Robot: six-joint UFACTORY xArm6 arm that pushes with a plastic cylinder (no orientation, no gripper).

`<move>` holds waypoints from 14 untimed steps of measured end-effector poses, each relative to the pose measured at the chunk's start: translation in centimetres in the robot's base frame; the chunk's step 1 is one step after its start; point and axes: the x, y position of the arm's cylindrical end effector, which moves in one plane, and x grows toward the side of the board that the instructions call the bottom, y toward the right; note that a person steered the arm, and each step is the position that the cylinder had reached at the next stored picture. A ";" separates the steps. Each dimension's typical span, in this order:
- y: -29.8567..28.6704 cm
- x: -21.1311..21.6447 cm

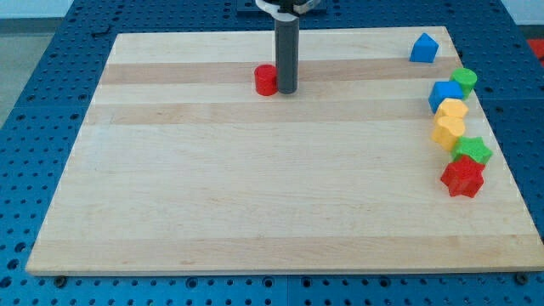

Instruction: Slide red circle to the top center

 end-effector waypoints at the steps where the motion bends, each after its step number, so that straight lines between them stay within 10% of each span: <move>1: -0.7 0.4; 5: -13.6 1.4; 10: 0.6 -6.0; 14: -5.0 -2.0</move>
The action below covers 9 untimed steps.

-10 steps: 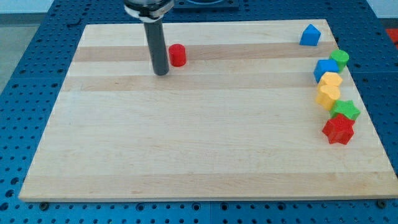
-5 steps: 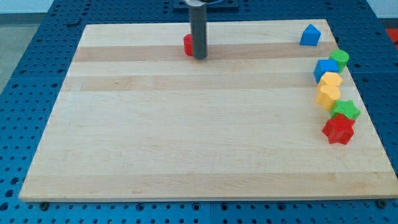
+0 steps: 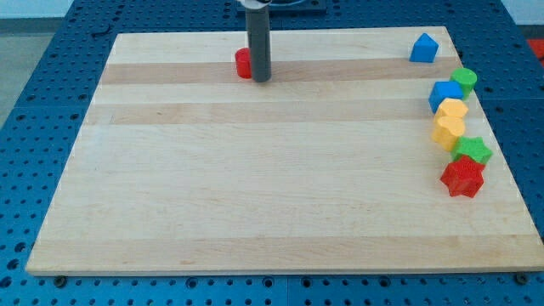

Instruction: Slide red circle to the top center

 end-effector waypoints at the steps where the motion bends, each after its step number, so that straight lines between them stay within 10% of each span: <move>1: -4.6 1.2; 9: 0.3 -2.3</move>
